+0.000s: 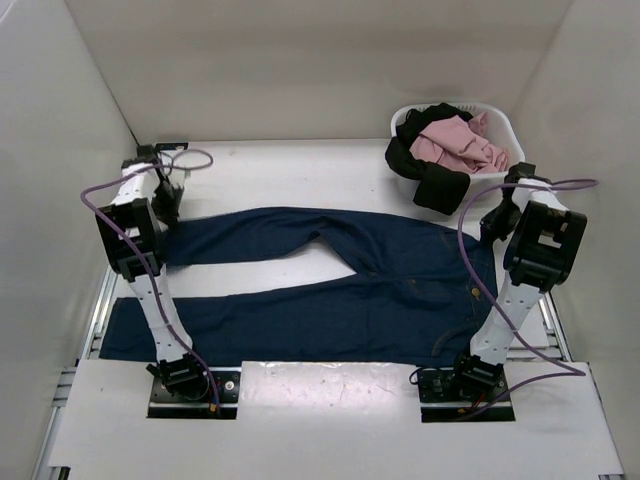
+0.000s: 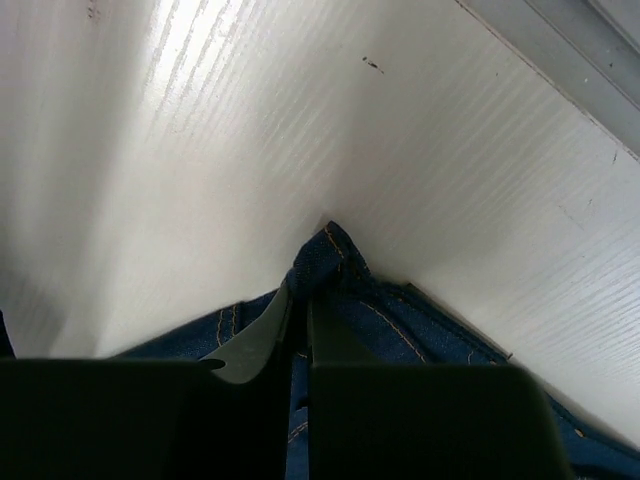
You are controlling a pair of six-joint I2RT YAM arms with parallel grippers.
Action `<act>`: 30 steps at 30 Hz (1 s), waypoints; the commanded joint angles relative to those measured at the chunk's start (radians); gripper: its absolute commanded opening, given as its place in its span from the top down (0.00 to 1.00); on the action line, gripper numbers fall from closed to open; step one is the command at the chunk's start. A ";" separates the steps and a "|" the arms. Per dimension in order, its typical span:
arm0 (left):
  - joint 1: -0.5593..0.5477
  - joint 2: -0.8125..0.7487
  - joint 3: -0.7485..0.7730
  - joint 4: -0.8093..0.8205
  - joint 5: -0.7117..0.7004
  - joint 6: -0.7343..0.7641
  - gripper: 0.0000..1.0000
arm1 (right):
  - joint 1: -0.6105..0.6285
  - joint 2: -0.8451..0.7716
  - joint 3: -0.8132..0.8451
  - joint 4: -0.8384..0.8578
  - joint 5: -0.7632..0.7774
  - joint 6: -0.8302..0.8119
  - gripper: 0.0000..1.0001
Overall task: Fold and stack the trousers
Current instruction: Fold the trousers
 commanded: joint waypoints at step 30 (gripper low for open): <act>0.268 -1.033 -0.859 0.233 -0.177 0.342 0.86 | -0.104 -0.981 -0.630 -0.117 -0.022 -0.023 1.00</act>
